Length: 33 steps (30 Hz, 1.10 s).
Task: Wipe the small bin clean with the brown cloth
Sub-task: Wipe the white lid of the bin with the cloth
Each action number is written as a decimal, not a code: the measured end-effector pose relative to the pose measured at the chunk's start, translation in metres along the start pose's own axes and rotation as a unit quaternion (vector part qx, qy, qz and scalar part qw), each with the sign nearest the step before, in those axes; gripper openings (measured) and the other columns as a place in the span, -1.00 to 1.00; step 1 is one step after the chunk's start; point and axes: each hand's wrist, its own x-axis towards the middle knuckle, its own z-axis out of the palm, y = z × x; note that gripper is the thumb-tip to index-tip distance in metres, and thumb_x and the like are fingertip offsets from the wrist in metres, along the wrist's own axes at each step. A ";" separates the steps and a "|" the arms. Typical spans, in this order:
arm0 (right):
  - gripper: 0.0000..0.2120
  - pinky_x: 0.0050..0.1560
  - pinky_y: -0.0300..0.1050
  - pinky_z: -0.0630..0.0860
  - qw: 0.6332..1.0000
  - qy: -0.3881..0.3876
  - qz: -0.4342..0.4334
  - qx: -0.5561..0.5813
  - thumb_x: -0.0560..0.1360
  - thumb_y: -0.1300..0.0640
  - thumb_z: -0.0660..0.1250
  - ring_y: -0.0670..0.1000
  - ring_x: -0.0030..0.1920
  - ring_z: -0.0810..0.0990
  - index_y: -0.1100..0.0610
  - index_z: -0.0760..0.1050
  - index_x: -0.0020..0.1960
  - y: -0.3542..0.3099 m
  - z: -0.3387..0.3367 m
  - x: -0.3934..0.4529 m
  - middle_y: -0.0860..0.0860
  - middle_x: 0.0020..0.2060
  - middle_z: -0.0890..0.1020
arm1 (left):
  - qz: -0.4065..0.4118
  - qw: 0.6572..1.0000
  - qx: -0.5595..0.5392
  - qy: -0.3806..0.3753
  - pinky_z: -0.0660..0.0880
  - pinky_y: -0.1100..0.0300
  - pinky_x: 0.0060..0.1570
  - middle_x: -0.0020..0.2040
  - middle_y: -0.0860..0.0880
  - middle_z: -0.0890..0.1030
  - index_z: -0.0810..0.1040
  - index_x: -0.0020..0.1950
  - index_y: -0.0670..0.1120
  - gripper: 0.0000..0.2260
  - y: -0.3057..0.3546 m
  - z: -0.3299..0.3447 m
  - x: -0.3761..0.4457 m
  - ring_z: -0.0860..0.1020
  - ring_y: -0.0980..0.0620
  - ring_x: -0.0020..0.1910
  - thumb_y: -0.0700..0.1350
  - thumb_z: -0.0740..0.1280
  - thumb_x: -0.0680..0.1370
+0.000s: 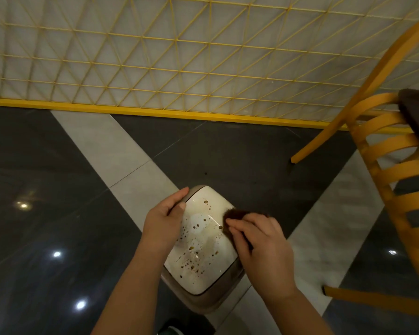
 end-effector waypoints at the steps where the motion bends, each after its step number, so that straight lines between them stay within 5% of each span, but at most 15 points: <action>1: -0.82 -0.13 -0.36 0.44 1.000 -0.013 0.001 0.002 0.50 -0.02 0.31 -0.11 -0.05 0.50 -0.06 0.65 0.03 0.001 0.002 0.005 -0.14 -0.07 0.61 | 0.001 1.000 -0.004 0.000 0.36 0.19 0.28 0.25 0.14 0.52 0.56 0.22 0.18 -0.70 0.000 0.000 0.000 0.43 0.15 0.21 -0.16 0.23 0.61; 6: -0.83 -0.03 -0.28 0.47 0.976 -0.032 0.193 0.092 0.52 -0.02 0.27 -0.14 0.00 0.53 -0.19 0.58 0.06 0.022 0.004 0.007 -0.21 -0.08 0.55 | -0.003 1.000 0.015 0.001 0.35 0.14 0.28 0.30 0.12 0.50 0.53 0.29 0.15 -0.70 -0.001 0.001 0.000 0.41 0.13 0.22 -0.14 0.21 0.62; 11: -0.83 0.01 -0.41 0.40 0.998 0.025 0.047 0.019 0.49 0.03 0.33 -0.11 -0.04 0.50 -0.02 0.66 0.02 0.005 -0.004 -0.030 -0.11 -0.06 0.59 | -0.007 1.000 0.022 -0.003 0.37 0.04 0.35 0.31 0.12 0.51 0.55 0.24 0.21 -0.71 -0.005 0.004 0.003 0.43 0.07 0.28 -0.11 0.23 0.62; 14: -0.78 -0.14 -0.28 0.49 0.999 -0.018 -0.041 -0.006 0.50 -0.04 0.26 -0.06 -0.03 0.51 -0.06 0.65 0.04 -0.007 0.000 -0.019 -0.12 -0.04 0.61 | -0.005 1.000 0.013 0.002 0.39 0.04 0.34 0.27 0.14 0.54 0.57 0.16 0.27 -0.72 -0.007 0.003 0.003 0.47 0.09 0.24 -0.11 0.25 0.60; 16: -0.82 -0.23 -0.33 0.46 1.000 -0.021 -0.009 -0.006 0.48 -0.02 0.32 -0.09 -0.08 0.48 -0.09 0.65 0.02 -0.008 0.002 -0.006 -0.14 -0.07 0.61 | -0.007 1.000 0.013 0.002 0.38 0.04 0.35 0.25 0.17 0.55 0.58 0.16 0.27 -0.72 -0.008 0.002 0.003 0.47 0.11 0.25 -0.10 0.26 0.60; 20: -0.78 -0.09 -0.32 0.48 0.990 -0.009 0.136 0.048 0.47 -0.03 0.28 -0.16 -0.05 0.46 -0.13 0.61 0.08 0.008 -0.003 -0.008 -0.17 -0.07 0.57 | -0.017 1.000 0.019 0.005 0.34 -0.02 0.39 0.25 0.19 0.53 0.58 0.16 0.28 -0.73 -0.009 0.001 0.003 0.43 0.09 0.29 -0.08 0.27 0.60; 24: -0.82 -0.05 -0.38 0.42 0.996 0.012 0.084 0.013 0.42 0.12 0.43 -0.10 -0.06 0.52 0.00 0.65 0.02 0.010 -0.009 -0.034 -0.11 -0.07 0.58 | -0.017 1.000 0.024 0.000 0.34 -0.04 0.38 0.22 0.22 0.54 0.58 0.14 0.30 -0.73 -0.010 0.001 0.005 0.43 0.08 0.30 -0.07 0.26 0.59; 28: -0.79 -0.16 -0.32 0.48 0.999 -0.025 -0.015 -0.028 0.50 -0.02 0.27 -0.08 -0.04 0.52 -0.04 0.65 0.03 -0.009 -0.004 -0.019 -0.12 -0.05 0.61 | -0.014 1.000 0.021 0.001 0.32 -0.04 0.39 0.19 0.26 0.55 0.58 0.05 0.40 -0.72 -0.012 0.001 0.006 0.44 0.09 0.29 -0.04 0.28 0.58; 33: -0.82 -0.14 -0.36 0.43 0.993 -0.022 0.113 0.030 0.48 -0.01 0.33 -0.14 -0.06 0.47 -0.12 0.63 0.05 0.000 -0.001 0.002 -0.21 -0.08 0.54 | -0.017 1.000 0.015 0.004 0.33 -0.03 0.39 0.23 0.23 0.55 0.57 0.08 0.37 -0.72 -0.011 0.002 0.004 0.43 0.10 0.30 -0.05 0.28 0.58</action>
